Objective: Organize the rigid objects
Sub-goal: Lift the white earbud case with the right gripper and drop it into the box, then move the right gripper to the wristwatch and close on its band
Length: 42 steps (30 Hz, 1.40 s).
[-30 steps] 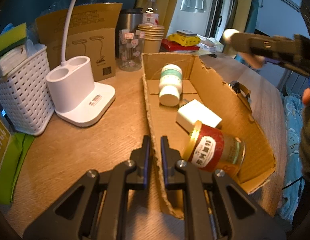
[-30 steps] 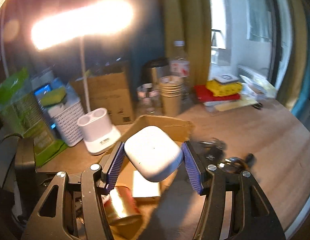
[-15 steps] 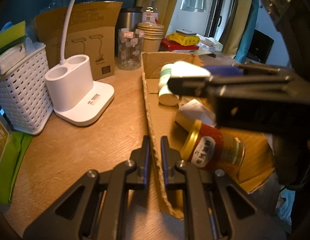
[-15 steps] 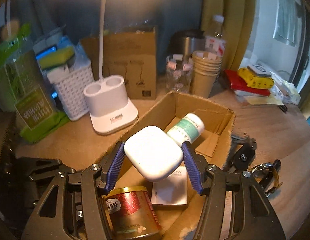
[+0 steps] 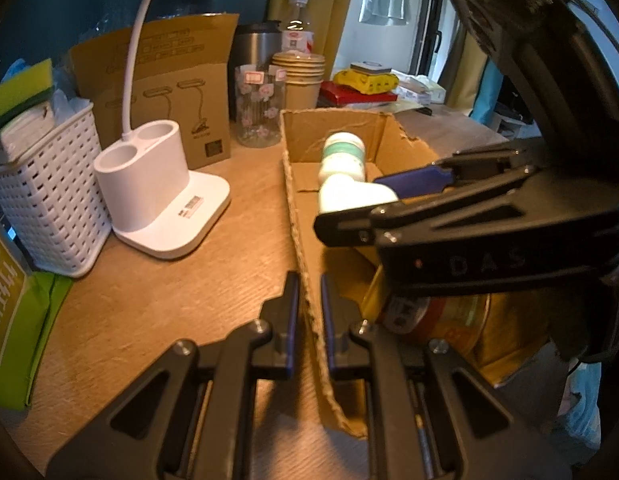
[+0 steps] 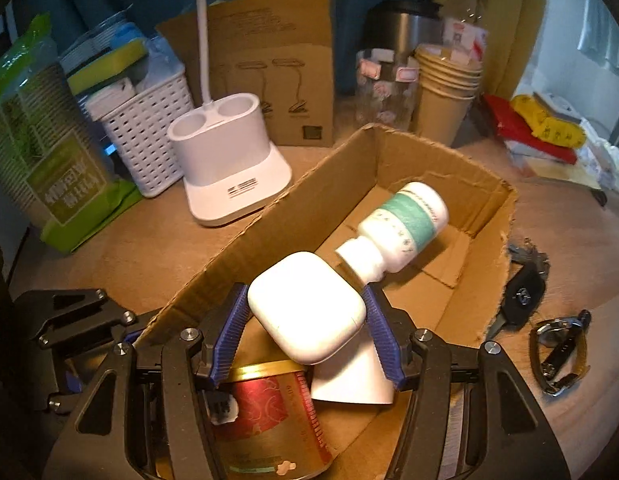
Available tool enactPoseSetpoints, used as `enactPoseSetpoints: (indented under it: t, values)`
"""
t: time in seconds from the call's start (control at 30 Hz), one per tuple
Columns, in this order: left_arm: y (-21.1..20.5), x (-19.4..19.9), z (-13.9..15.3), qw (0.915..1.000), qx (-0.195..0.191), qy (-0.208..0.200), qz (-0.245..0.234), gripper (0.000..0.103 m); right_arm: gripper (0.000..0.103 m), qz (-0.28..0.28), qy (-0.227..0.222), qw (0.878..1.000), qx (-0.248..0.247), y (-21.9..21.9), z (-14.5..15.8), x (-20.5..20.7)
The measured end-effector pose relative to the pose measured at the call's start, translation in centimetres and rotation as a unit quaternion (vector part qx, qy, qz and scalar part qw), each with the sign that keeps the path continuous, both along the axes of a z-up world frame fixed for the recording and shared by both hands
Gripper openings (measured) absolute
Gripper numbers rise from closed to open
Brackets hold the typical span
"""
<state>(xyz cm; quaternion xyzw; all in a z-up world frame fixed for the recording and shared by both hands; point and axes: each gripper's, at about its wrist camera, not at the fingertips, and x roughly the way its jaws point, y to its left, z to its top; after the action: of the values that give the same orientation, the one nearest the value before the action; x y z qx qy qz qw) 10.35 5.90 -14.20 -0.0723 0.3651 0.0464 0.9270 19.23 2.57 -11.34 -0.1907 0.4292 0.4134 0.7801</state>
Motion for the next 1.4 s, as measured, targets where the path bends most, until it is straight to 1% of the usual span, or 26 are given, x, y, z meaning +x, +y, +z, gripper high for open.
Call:
enactPoseSetpoints:
  t: [0.13,0.17,0.23,0.33,0.43,0.5,0.77,0.9,1.1,1.4]
  values:
    - [0.0,0.0,0.0,1.0,0.0,0.0,0.0,0.011,0.062,0.0,0.004,1.0,0.011,-0.1,0.1,0.0]
    - [0.1,0.1,0.0,1.0,-0.001,0.001,0.001,0.011,0.065,0.0,0.002,1.0,0.015,-0.2,0.3,0.0]
    - [0.1,0.1,0.0,1.0,-0.002,0.001,0.002,0.011,0.068,0.001,0.001,1.0,0.021,-0.2,0.5,-0.2]
    - [0.2,0.0,0.0,1.0,-0.003,0.001,0.002,0.011,0.078,-0.001,0.001,0.999,0.035,-0.5,0.9,-0.1]
    - [0.2,0.0,-0.1,1.0,-0.004,0.001,0.002,0.011,0.078,-0.027,-0.012,0.997,0.068,-1.9,1.9,0.2]
    - [0.3,0.0,-0.1,1.0,-0.006,0.001,0.002,0.011,0.078,-0.048,-0.031,0.994,0.089,-3.1,2.8,0.3]
    - [0.3,0.0,-0.1,1.0,-0.002,0.001,0.002,0.011,0.078,-0.099,-0.098,0.984,0.114,-7.4,5.5,-0.3]
    - [0.2,0.0,-0.1,1.0,-0.001,0.001,0.002,0.011,0.078,-0.128,-0.119,0.977,0.124,-9.9,6.8,-0.4]
    - [0.1,0.0,0.0,1.0,0.002,0.0,0.003,0.011,0.078,-0.17,-0.138,0.967,0.131,-13.4,7.7,0.0]
    - [0.0,0.0,0.0,1.0,0.002,0.0,0.003,0.011,0.078,-0.215,-0.159,0.957,0.115,-16.5,7.3,1.3]
